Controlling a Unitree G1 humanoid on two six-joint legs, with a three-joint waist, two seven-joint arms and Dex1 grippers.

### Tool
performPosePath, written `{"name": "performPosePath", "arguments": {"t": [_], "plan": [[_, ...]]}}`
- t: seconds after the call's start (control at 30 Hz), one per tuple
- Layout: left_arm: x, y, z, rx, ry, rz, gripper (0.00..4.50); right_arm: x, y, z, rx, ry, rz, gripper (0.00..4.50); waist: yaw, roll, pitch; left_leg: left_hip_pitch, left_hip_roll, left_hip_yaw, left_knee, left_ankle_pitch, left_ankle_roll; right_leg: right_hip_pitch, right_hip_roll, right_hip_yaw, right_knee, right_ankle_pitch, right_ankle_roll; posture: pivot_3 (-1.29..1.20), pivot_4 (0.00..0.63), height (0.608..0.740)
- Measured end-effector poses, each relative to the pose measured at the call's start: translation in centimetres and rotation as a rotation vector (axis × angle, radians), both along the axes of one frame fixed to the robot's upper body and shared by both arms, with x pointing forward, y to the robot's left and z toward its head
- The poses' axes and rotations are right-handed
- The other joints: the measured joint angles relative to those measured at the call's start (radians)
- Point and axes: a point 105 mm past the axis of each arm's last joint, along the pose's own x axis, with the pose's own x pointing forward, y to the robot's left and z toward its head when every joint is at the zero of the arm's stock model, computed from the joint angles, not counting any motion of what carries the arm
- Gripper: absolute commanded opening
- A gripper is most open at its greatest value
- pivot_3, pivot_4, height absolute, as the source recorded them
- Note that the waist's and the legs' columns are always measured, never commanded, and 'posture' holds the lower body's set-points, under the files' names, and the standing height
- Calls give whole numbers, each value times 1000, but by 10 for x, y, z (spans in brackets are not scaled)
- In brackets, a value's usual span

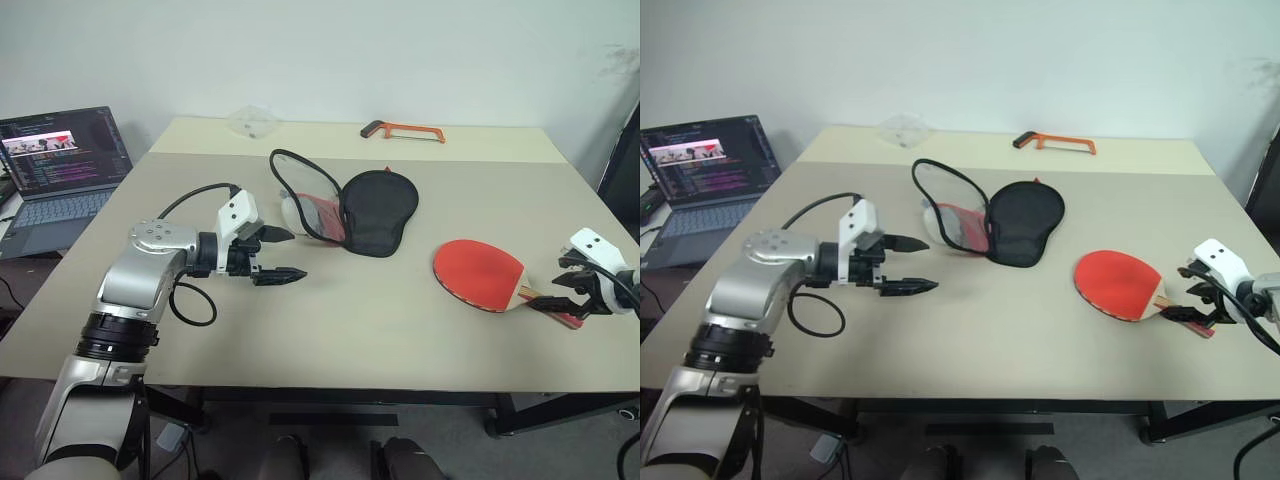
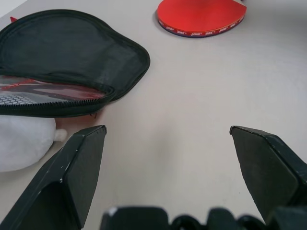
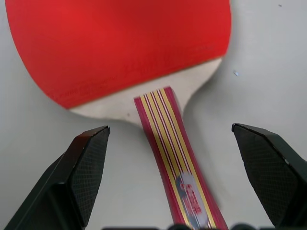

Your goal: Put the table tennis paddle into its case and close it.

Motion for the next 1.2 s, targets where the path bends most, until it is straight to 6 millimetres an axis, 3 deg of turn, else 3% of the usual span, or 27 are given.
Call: {"name": "performPosePath", "arguments": {"t": [0.13,0.23,0.37,0.53,0.63,0.73,0.9,1.03,1.1,1.2], "plan": [[-1,1,-3,0,9,12,4493,2,5,-13,-5,44,9,4500,0,0,0,0,0,0,0,0,0,0,0,0,0,0,0,0,150,740],[-1,2,0,8,-2,22,4500,3,10,-19,-3,56,16,3897,0,0,0,0,0,0,0,0,0,0,0,0,0,0,0,0,150,740],[0,3,0,8,-2,32,4500,7,10,-18,-7,42,10,2440,0,0,0,0,0,0,0,0,0,0,0,0,0,0,0,0,150,740],[1,5,-1,12,-5,53,4500,20,16,-12,5,-6,-16,1052,-5,0,0,0,0,0,0,0,0,-1,0,0,1,0,0,0,150,740],[2,8,-1,18,-12,73,4500,31,20,3,37,-60,-58,1033,-3,1,1,0,0,0,0,0,0,-1,0,1,1,0,0,0,150,740],[3,11,-1,25,-14,85,4500,44,28,32,81,-149,-99,1033,-4,1,1,-1,0,1,-1,0,0,-2,0,1,1,0,0,0,150,740],[2,13,-5,27,-3,104,4500,63,67,77,178,-278,-74,1033,-3,2,1,-1,1,0,-2,0,0,-3,1,0,1,0,-1,0,150,740],[1,16,-6,35,-3,120,4500,87,120,90,353,-316,-105,1033,-11,2,1,-1,1,1,-2,0,0,-3,1,1,2,0,-1,0,150,740],[1,14,-6,35,-10,123,4500,104,159,95,474,-335,-154,1032,-18,2,1,-1,2,0,-2,0,0,-3,2,0,4,0,-2,0,150,740],[0,11,-9,32,-13,123,4500,119,192,94,588,-318,-242,1031,-15,2,1,-1,1,-1,-2,0,0,-4,2,-1,7,0,-2,0,150,740]]}}
